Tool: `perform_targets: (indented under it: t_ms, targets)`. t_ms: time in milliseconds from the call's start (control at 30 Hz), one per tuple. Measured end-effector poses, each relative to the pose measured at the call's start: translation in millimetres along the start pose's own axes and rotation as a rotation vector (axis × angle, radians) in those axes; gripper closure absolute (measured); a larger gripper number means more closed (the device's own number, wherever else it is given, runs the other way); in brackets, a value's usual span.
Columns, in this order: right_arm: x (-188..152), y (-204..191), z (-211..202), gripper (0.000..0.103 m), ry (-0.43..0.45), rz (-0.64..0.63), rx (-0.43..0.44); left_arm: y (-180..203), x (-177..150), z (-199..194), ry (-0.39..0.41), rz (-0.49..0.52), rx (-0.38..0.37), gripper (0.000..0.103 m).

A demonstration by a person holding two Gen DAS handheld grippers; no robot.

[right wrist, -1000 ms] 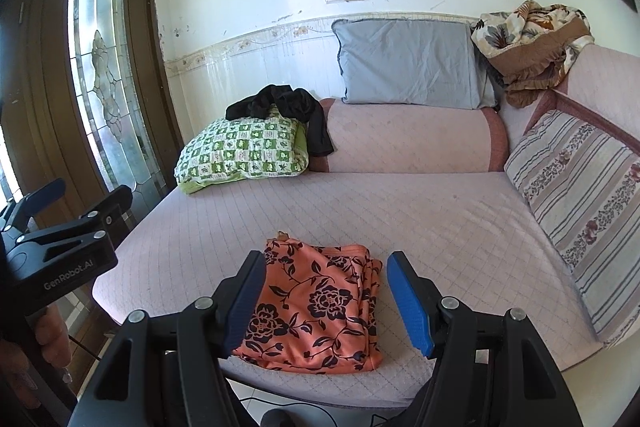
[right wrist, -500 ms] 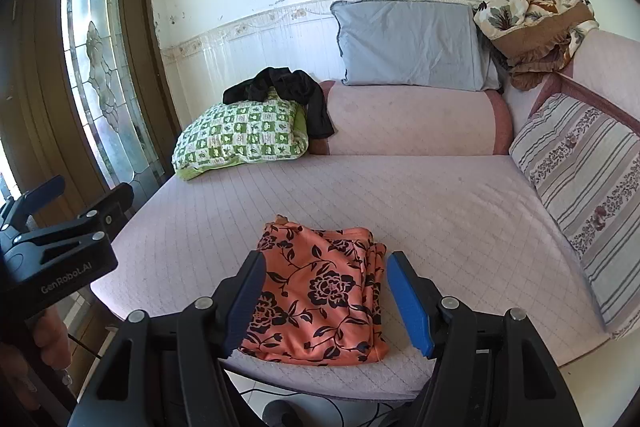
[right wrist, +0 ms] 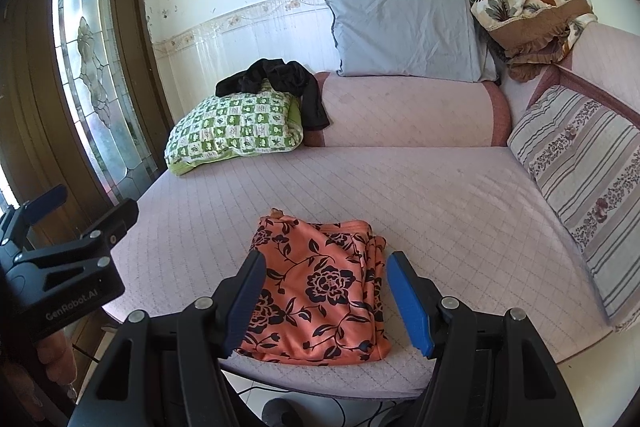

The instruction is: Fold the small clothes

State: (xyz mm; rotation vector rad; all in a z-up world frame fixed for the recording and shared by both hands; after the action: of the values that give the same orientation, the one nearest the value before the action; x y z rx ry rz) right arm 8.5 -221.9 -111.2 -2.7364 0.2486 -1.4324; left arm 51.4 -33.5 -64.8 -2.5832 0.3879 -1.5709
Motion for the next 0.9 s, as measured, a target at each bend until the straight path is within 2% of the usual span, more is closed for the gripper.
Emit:
perform_targets:
  t_ms: [900]
  targets:
    - [-8, -17, 39, 0.036, -0.062, -0.007, -0.012, -10, -23, 39, -0.077, -0.033, -0.02, 0.0]
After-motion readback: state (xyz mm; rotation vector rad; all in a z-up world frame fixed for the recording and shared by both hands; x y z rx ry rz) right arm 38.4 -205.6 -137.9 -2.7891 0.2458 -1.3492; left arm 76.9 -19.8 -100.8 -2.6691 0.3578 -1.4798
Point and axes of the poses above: each gripper's, at about its wrist camera, not at the fingertips, and z roughly the way its jaws point, y to its right, x to its top, the point moved 8 cm from there along z, roughly the way its jaws point, and after that the axes turned 2 degrees about -x, right-handed, at the moved point
